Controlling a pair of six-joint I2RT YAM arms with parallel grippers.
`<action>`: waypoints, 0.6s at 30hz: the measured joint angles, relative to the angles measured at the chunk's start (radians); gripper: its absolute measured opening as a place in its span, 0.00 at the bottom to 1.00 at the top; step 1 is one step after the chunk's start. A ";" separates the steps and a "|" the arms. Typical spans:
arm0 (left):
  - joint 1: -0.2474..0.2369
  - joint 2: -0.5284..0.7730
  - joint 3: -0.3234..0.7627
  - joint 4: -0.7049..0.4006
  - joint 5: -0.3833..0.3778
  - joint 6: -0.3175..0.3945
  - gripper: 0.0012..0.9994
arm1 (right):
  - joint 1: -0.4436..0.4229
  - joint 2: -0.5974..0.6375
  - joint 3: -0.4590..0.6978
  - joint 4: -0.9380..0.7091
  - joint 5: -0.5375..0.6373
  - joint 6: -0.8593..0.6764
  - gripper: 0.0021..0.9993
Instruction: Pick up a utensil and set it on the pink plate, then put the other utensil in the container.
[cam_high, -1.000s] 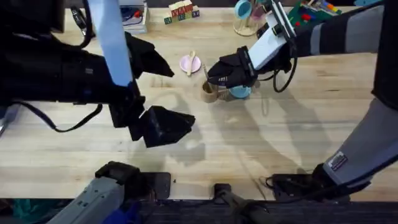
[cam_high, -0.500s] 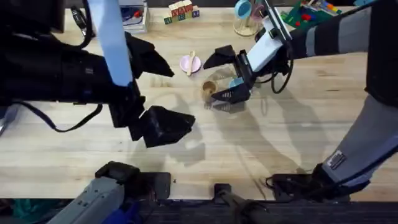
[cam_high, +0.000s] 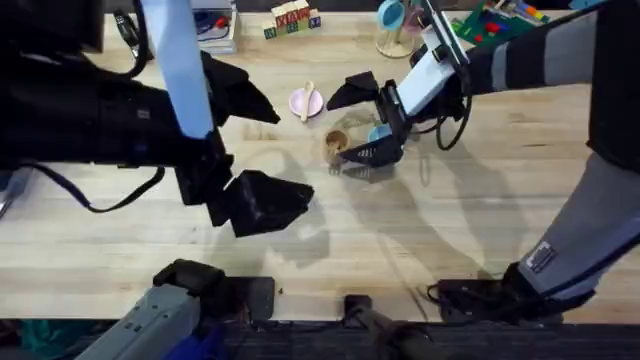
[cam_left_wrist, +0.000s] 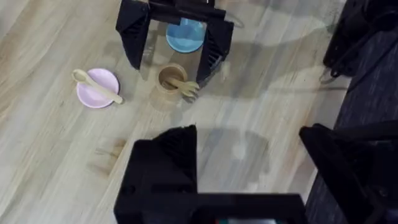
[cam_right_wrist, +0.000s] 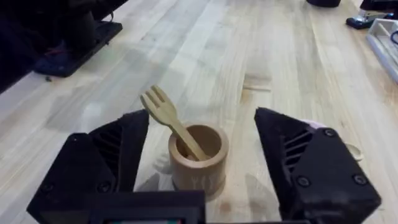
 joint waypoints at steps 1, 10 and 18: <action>0.000 0.000 0.000 0.000 0.000 0.000 0.99 | 0.000 0.000 0.000 0.001 0.000 0.009 1.00; 0.000 0.000 0.000 0.000 0.000 0.000 1.00 | -0.030 -0.020 0.000 -0.039 0.018 0.154 1.00; 0.000 0.000 0.000 0.000 0.000 0.000 1.00 | -0.040 -0.233 -0.002 -0.225 0.186 0.200 1.00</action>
